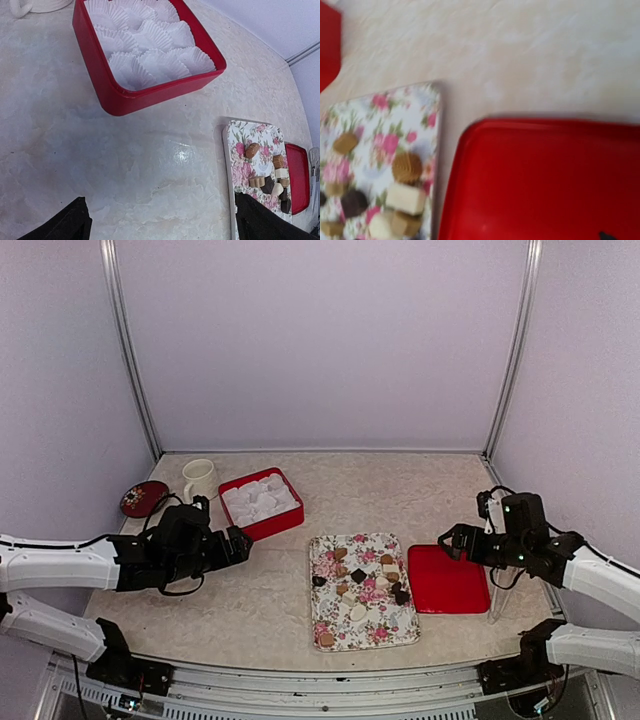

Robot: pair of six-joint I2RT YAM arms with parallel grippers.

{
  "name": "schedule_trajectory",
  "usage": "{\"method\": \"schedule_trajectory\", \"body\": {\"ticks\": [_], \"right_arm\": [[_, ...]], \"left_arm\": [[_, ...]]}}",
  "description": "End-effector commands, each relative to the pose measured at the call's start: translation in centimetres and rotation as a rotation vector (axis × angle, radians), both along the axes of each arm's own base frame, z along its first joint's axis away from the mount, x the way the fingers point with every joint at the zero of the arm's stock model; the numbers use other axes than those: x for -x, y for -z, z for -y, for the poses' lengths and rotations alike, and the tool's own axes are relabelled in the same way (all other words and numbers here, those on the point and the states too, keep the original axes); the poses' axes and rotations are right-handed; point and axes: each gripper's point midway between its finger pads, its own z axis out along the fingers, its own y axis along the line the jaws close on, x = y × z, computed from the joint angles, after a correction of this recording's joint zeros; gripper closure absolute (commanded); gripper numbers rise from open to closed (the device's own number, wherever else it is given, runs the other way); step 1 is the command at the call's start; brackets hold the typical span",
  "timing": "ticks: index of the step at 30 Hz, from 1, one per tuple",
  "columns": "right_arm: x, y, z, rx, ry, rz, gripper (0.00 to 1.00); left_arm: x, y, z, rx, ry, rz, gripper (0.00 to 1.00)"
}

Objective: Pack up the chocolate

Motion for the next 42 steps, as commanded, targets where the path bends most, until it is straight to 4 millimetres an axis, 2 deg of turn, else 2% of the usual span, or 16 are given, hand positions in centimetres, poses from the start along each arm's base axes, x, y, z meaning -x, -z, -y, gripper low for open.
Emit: {"method": "schedule_trajectory", "body": {"ticks": [1, 3, 6, 8, 10, 11, 14, 18, 25, 28, 32, 37, 42], "right_arm": [[-0.6, -1.8, 2.8, 0.088, 0.149, -0.073, 0.0], [-0.1, -1.6, 3.7, 0.097, 0.176, -0.151, 0.0], [1.0, -1.0, 6.1, 0.111, 0.254, -0.243, 0.0], [1.1, -2.0, 7.1, 0.096, 0.293, -0.248, 0.0], [1.3, -3.0, 9.0, 0.091, 0.381, -0.27, 0.0], [1.8, -2.9, 9.7, 0.095, 0.411, -0.299, 0.0], [2.7, -2.1, 11.0, 0.096, 0.482, -0.371, 0.0], [3.7, 0.0, 11.9, 0.099, 0.558, -0.478, 0.03], [4.9, 3.1, 14.2, 0.136, 0.685, -0.592, 0.2], [5.5, 4.1, 15.3, 0.133, 0.73, -0.624, 0.27], [5.8, 4.9, 16.8, 0.148, 0.785, -0.619, 0.43], [5.7, 5.9, 16.9, 0.15, 0.791, -0.646, 0.45], [5.3, 6.5, 17.5, 0.161, 0.814, -0.641, 0.54]], "left_arm": [[-1.5, -2.5, 0.8, 0.012, -0.016, 0.086, 0.01], [-1.8, -2.8, 1.0, 0.023, -0.015, 0.101, 0.01], [-2.0, -2.8, 1.5, 0.046, -0.011, 0.113, 0.01], [-2.2, -2.4, 1.5, 0.045, -0.034, 0.108, 0.01], [-2.3, -1.7, 1.5, 0.03, -0.057, 0.098, 0.01], [-2.4, -1.5, 1.5, 0.018, -0.065, 0.095, 0.01], [-2.7, -0.6, 1.8, -0.038, -0.05, 0.078, 0.01], [-3.4, 0.3, 3.0, -0.094, -0.021, 0.041, 0.01], [-3.3, 0.7, 4.7, -0.068, 0.081, 0.031, 0.01], [-3.1, 0.2, 4.2, 0.024, 0.103, 0.043, 0.01], [-3.1, -1.1, 3.0, 0.108, 0.103, 0.081, 0.01], [-3.5, -2.2, 2.3, 0.148, 0.101, 0.105, 0.01], [-3.7, -2.7, 1.7, 0.16, 0.083, 0.119, 0.01]]}}
